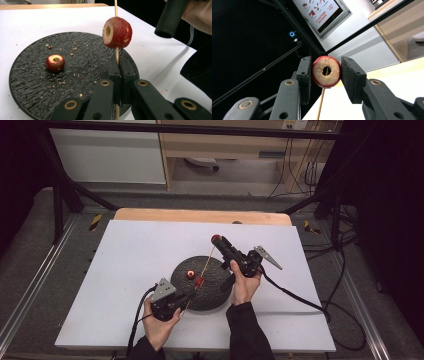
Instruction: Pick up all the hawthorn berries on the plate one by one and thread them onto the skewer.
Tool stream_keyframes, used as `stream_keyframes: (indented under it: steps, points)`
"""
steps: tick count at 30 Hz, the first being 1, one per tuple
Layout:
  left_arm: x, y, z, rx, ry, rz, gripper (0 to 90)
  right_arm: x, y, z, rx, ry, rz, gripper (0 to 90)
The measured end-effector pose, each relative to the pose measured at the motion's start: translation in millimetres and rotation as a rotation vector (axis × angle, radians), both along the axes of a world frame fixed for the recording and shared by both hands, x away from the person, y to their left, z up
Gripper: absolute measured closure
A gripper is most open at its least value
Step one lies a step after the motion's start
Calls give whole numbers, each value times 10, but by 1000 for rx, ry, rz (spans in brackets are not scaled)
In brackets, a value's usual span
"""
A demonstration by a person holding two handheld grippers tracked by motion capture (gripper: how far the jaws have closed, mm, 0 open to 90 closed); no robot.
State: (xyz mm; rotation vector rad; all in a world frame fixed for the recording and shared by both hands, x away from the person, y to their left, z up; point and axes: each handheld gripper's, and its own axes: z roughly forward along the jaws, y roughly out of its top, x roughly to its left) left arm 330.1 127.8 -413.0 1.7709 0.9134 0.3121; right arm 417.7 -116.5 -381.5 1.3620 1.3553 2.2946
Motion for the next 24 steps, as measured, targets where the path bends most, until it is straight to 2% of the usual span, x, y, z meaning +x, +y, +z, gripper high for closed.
stream_keyframes:
  steps: [4,6,11,24]
  points:
    - [13,-18,2,-4,-2,3,886,-19,19,-27,0,-2,-1,622]
    - [22,-20,16,-19,0,6,886,-29,29,-39,-8,6,11,622]
    - [65,-17,67,-17,3,11,886,-62,63,-89,-19,14,27,622]
    - [177,-28,109,-16,2,-1,886,-194,112,-179,-93,23,83,622]
